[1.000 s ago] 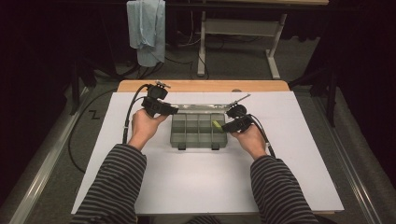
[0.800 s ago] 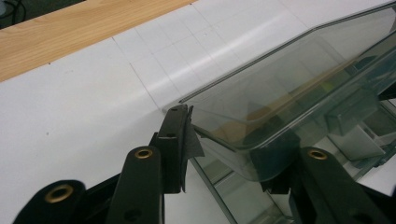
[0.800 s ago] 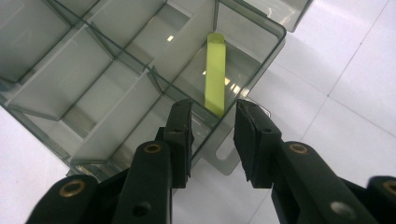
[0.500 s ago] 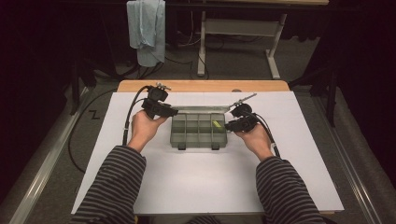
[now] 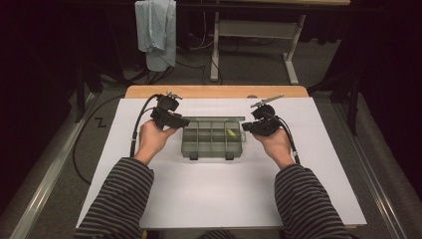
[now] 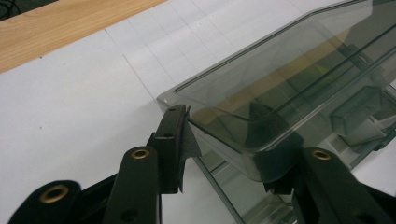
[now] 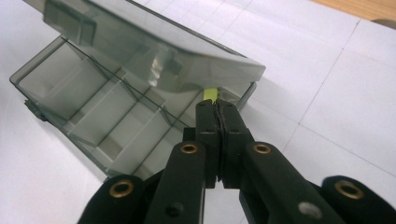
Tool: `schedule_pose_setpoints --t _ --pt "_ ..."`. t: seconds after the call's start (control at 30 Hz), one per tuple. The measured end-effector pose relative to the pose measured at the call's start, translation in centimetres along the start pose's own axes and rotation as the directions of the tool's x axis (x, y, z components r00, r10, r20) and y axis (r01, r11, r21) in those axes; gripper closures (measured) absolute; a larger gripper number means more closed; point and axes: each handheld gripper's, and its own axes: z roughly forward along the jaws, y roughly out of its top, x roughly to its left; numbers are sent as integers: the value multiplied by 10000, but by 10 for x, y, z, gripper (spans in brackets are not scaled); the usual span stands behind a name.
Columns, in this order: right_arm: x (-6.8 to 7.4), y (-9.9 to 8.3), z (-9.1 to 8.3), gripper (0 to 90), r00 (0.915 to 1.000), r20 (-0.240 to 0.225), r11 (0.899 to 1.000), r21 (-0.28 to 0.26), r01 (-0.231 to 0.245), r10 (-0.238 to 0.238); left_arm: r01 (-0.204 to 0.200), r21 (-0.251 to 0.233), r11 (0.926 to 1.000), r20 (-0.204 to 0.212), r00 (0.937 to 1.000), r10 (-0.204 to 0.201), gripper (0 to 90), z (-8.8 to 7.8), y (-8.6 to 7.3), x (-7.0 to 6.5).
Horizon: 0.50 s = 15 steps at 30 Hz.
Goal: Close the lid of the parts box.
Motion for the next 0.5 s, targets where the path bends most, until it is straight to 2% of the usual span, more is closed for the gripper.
schedule_pose_setpoints --t 0.5 --pt "1 1 -2 900 9998 -210 9998 -220 30 -35 214 174 9996 166 9996 -217 530 0 -5 3"
